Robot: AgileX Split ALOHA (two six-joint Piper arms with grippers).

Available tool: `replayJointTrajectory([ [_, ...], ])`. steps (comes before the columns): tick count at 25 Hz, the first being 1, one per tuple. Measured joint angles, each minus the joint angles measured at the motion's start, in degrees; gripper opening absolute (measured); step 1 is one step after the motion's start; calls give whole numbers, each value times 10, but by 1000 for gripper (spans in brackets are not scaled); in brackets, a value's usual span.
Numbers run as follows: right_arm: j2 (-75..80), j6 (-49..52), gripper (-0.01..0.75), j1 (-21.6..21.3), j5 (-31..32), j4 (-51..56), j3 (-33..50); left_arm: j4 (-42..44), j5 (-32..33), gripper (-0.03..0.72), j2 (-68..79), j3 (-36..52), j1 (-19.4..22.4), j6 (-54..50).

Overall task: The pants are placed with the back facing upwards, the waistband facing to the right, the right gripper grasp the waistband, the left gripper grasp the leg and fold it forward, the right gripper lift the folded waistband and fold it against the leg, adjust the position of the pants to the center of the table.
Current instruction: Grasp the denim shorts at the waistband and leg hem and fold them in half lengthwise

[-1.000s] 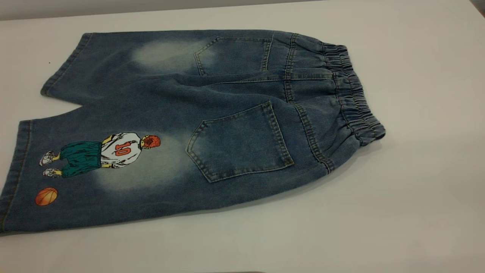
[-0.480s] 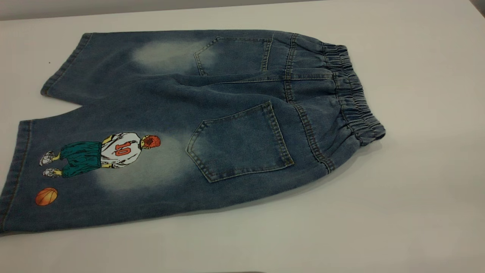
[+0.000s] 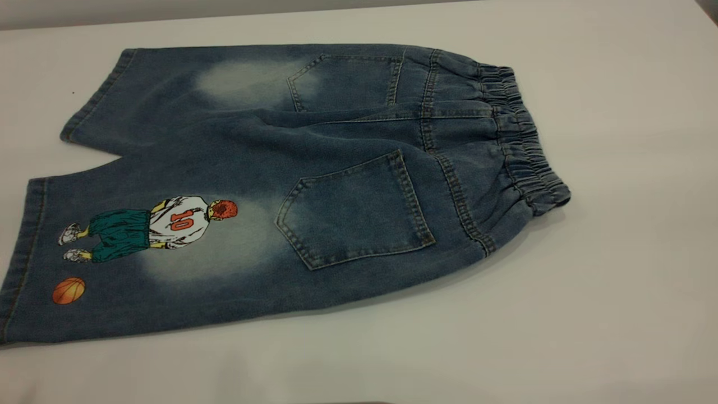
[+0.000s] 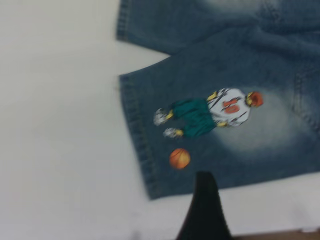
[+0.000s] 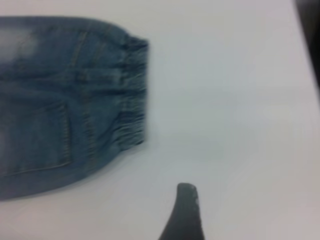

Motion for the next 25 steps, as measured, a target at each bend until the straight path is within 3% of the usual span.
replayJointTrajectory([
  [5, 142, -34, 549, 0, -63, 99, 0, -74, -127, 504, 135, 0, 0, 7],
  [12, 324, -186, 549, 0, -119, 277, 5, -119, -245, 504, 262, 0, 0, 60],
  [25, 642, -459, 549, 0, -204, 550, 5, -129, -315, 504, 340, 0, 0, 88],
])
